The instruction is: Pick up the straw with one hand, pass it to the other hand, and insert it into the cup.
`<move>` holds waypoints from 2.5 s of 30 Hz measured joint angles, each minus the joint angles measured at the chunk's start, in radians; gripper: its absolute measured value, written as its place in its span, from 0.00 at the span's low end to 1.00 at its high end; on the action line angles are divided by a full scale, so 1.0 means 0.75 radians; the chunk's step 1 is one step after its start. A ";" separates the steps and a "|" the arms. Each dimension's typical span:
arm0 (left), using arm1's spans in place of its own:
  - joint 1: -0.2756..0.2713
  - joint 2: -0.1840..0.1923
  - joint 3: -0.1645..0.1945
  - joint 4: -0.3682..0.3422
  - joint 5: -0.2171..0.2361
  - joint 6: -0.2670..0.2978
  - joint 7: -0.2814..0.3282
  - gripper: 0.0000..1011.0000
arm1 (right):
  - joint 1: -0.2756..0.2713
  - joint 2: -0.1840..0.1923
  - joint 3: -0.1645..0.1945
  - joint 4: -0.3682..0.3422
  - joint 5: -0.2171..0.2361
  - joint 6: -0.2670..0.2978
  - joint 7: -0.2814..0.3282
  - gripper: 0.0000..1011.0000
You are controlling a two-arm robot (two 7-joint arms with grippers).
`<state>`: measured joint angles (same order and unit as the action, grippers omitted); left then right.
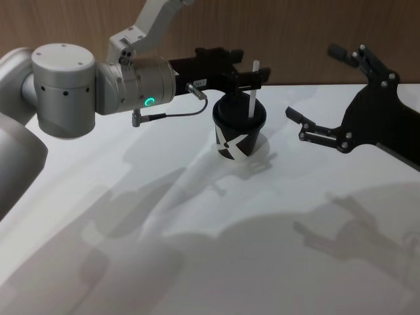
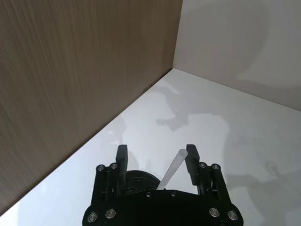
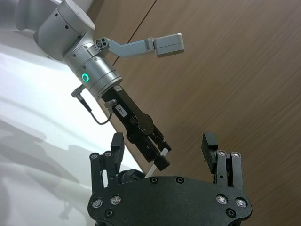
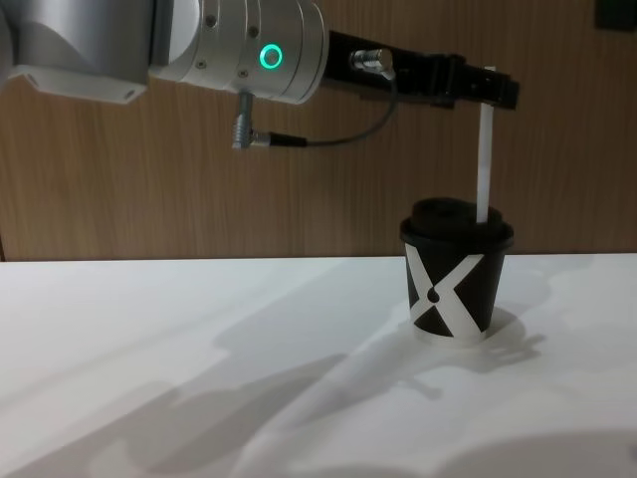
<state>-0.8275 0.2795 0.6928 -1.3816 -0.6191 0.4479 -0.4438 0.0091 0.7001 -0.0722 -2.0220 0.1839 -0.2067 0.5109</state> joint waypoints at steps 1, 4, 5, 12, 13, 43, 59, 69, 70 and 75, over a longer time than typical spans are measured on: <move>0.000 0.000 0.000 0.000 0.000 0.000 0.000 0.74 | 0.000 0.000 0.000 0.000 0.000 0.000 0.000 0.99; 0.001 0.000 -0.001 0.001 0.000 0.000 0.000 0.86 | 0.001 0.000 0.000 0.000 0.000 0.000 0.000 0.99; 0.001 0.000 -0.001 0.000 0.000 -0.001 0.000 0.86 | 0.002 0.000 0.000 0.000 0.001 0.001 0.000 0.99; 0.022 0.011 -0.003 -0.003 0.000 -0.026 -0.014 0.99 | 0.016 -0.020 -0.009 -0.007 0.025 0.044 -0.019 0.99; 0.028 0.016 -0.003 -0.004 0.000 -0.031 -0.019 0.99 | 0.021 -0.027 -0.011 -0.010 0.034 0.062 -0.029 0.99; 0.201 0.079 -0.087 -0.066 -0.021 -0.324 -0.073 0.99 | 0.114 -0.214 -0.122 -0.091 0.206 0.661 -0.280 0.99; 0.298 0.089 -0.173 -0.122 -0.034 -0.410 -0.011 0.99 | 0.117 -0.311 -0.163 -0.097 0.216 0.795 -0.383 0.99; 0.324 0.092 -0.197 -0.139 -0.038 -0.422 0.001 0.99 | 0.122 -0.346 -0.170 -0.089 0.215 0.811 -0.404 0.99; 0.325 0.092 -0.198 -0.140 -0.038 -0.423 0.002 0.99 | 0.122 -0.347 -0.171 -0.089 0.214 0.811 -0.405 0.99; 0.331 0.093 -0.204 -0.144 -0.038 -0.425 0.005 0.99 | 0.123 -0.354 -0.172 -0.087 0.213 0.813 -0.409 0.99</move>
<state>-0.5789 0.3493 0.5397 -1.4897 -0.6479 0.1291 -0.4400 0.1014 0.4343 -0.2013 -2.0871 0.3439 0.4034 0.2043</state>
